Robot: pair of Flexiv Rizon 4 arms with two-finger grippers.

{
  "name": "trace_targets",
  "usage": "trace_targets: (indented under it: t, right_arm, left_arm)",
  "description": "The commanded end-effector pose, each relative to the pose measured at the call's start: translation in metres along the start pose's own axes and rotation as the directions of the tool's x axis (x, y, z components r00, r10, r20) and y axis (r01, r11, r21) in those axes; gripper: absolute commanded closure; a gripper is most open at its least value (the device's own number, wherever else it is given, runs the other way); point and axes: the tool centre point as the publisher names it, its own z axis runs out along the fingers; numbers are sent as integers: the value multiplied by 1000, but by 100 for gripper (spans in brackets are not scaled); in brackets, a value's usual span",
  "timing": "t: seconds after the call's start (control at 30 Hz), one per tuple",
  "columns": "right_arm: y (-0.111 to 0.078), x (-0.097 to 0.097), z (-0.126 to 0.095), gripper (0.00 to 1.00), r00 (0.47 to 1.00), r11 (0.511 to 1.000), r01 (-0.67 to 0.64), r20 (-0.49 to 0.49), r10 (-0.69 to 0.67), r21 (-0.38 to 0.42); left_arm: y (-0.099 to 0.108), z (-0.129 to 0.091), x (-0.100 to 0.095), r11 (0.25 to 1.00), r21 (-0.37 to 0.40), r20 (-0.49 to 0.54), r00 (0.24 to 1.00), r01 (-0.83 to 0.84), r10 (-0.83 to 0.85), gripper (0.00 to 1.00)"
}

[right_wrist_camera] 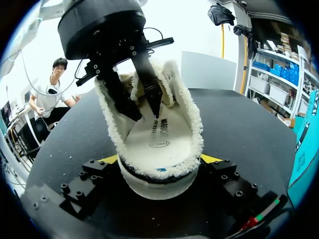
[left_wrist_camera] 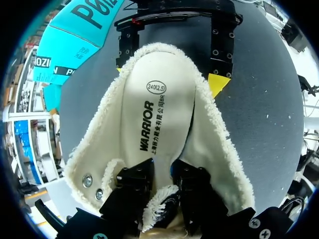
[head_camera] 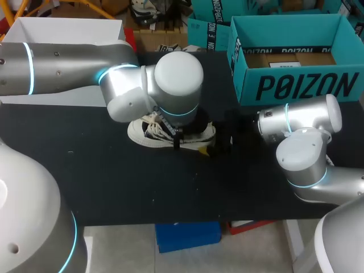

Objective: Take the shoe out of the shoebox, open the shoe tongue, remove and reinsert the insole, then place the shoe into the shoebox

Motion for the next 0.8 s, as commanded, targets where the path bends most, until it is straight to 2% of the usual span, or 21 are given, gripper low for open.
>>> trace_targets:
  t: [0.03,0.17,0.4,0.63,0.7,0.73,0.77,0.8]
  right_arm:
    - [-4,0,5,100,1000,1000,-2,1,2,5]
    - [-4,0,5,100,1000,1000,-2,1,2,5]
    - [-4,0,5,100,1000,1000,-2,1,2,5]
    - [-4,0,5,100,1000,1000,-2,1,2,5]
    - [-4,0,5,100,1000,1000,-2,1,2,5]
    - [-4,0,5,100,1000,1000,-2,1,2,5]
    - [-4,0,5,100,1000,1000,-2,1,2,5]
    - [-4,0,5,100,1000,1000,-2,1,2,5]
  left_arm:
    - [-4,253,-10,1000,-16,-2,1000,-8,8,78]
    - [-10,263,-13,999,-42,12,1000,-26,27,78]
    - [-21,267,-19,996,-85,81,996,-39,46,74]
    - [-28,274,-17,994,-92,81,994,-65,73,75]
    - [-29,277,-14,992,-97,67,994,-82,88,80]
    - [-30,279,-11,990,-102,58,993,-93,100,86]
    - [-30,280,-10,990,-100,51,993,-101,106,100]
    - [-30,280,-8,989,-103,45,992,-109,114,100]
